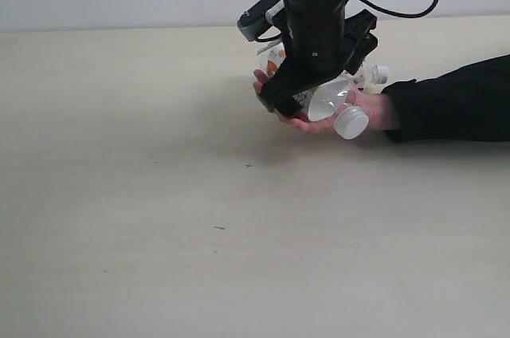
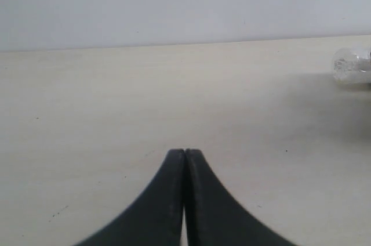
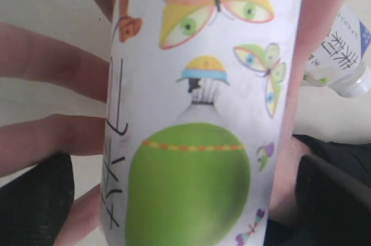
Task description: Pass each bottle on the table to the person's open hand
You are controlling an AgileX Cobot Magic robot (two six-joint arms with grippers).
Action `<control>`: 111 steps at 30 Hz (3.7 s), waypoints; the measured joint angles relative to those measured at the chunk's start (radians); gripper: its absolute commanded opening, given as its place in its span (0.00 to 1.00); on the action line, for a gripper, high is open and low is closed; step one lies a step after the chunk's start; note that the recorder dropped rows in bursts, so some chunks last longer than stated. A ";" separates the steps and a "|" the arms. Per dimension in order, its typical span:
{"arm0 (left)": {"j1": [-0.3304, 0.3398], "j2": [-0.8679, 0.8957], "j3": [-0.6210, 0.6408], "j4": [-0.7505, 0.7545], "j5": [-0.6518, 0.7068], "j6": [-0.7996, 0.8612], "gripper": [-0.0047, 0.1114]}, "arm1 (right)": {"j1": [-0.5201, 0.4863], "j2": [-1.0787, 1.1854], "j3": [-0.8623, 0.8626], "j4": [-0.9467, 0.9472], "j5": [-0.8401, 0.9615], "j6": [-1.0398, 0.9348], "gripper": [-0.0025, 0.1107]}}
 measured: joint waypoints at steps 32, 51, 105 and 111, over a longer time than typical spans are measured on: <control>0.000 0.000 0.000 0.000 0.000 0.000 0.06 | -0.069 -1.265 0.723 0.219 -0.057 0.001 0.03; 0.000 0.000 0.000 0.004 0.004 0.000 0.06 | -0.069 -2.058 1.020 0.191 0.091 0.049 0.03; 0.000 0.000 0.000 0.006 0.014 0.000 0.06 | -0.069 -2.058 1.020 0.176 0.085 0.052 0.03; 0.000 0.000 0.000 0.006 0.014 0.000 0.06 | -0.069 -2.058 1.020 0.178 0.085 0.052 0.03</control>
